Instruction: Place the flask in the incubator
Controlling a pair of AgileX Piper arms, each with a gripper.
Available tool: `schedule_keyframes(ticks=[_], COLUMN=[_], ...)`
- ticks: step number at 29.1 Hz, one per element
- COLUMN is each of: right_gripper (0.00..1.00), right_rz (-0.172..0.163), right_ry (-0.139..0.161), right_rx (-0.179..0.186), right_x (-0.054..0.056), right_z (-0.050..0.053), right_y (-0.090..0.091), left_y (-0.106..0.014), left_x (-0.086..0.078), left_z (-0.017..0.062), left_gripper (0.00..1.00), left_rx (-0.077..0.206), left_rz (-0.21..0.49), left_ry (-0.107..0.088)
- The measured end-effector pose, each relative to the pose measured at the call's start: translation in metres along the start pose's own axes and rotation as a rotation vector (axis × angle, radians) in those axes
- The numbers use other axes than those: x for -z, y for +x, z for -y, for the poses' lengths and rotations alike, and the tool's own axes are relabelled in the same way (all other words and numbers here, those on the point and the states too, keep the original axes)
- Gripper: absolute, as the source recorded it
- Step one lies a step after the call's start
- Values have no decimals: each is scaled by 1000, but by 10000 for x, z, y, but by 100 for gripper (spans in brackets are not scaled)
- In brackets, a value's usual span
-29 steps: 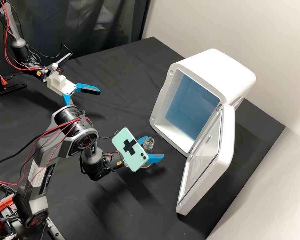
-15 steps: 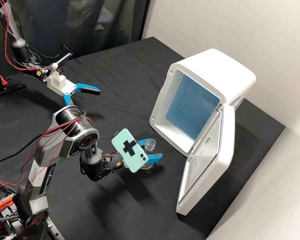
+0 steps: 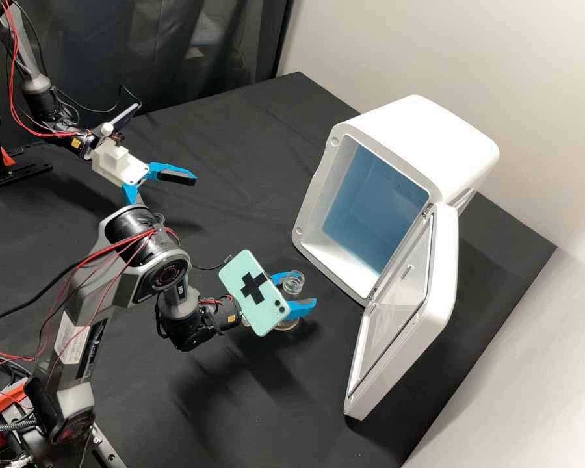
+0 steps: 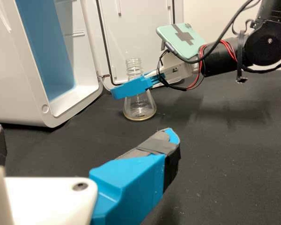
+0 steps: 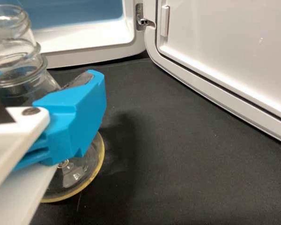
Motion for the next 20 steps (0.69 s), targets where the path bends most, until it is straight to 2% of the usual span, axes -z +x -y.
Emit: schedule_keyframes(ticks=[3,8,9,13,17,20], right_gripper=[0,0,0,0,0,0], right_rz=[-1,-43,-56,-72,-75,-57], right_ry=[12,19,19,6,-2,-7], right_rx=[-7,-17,-25,-49,-87,-104], right_x=[86,273,345,500,626,677], right_z=[-35,-70,-90,-120,-148,-150], right_y=[71,204,257,351,484,580], left_y=[0,0,0,1,6,16], left_x=[0,0,0,1,-5,-27], left_z=[0,0,0,4,15,27], left_gripper=[100,100,100,100,100,100], left_rx=[0,0,0,2,6,11], left_rz=[0,0,0,0,3,13], left_ry=[0,0,0,-1,-2,-2])
